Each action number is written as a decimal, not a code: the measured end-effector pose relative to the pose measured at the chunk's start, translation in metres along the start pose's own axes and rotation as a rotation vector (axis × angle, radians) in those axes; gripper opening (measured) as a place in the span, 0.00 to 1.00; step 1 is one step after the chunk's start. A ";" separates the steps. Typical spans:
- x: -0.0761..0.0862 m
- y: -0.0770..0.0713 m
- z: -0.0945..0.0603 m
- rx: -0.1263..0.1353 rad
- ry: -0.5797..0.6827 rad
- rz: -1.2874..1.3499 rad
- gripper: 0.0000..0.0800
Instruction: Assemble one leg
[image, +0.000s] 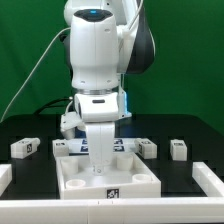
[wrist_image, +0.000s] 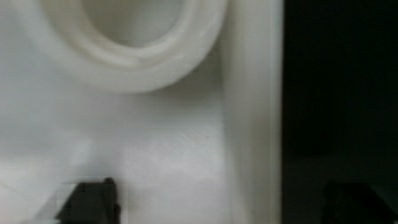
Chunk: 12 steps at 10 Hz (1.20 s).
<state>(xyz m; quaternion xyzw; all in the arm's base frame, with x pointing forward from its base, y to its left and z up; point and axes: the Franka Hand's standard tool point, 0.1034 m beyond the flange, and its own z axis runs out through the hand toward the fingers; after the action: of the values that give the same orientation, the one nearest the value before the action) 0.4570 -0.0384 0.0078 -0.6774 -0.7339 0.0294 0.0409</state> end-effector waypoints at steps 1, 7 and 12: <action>0.000 0.000 0.000 0.000 0.000 0.000 0.48; 0.000 0.002 -0.001 -0.012 -0.001 0.000 0.08; 0.019 0.005 -0.001 -0.014 0.006 0.076 0.08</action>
Offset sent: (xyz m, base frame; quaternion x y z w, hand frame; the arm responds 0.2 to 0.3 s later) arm 0.0000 0.0000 0.0000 0.0000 0.0000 0.0000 1.0000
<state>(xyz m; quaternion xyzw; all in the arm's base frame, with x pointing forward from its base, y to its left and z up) 0.4608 -0.0193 0.0091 -0.7052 -0.7076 0.0240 0.0372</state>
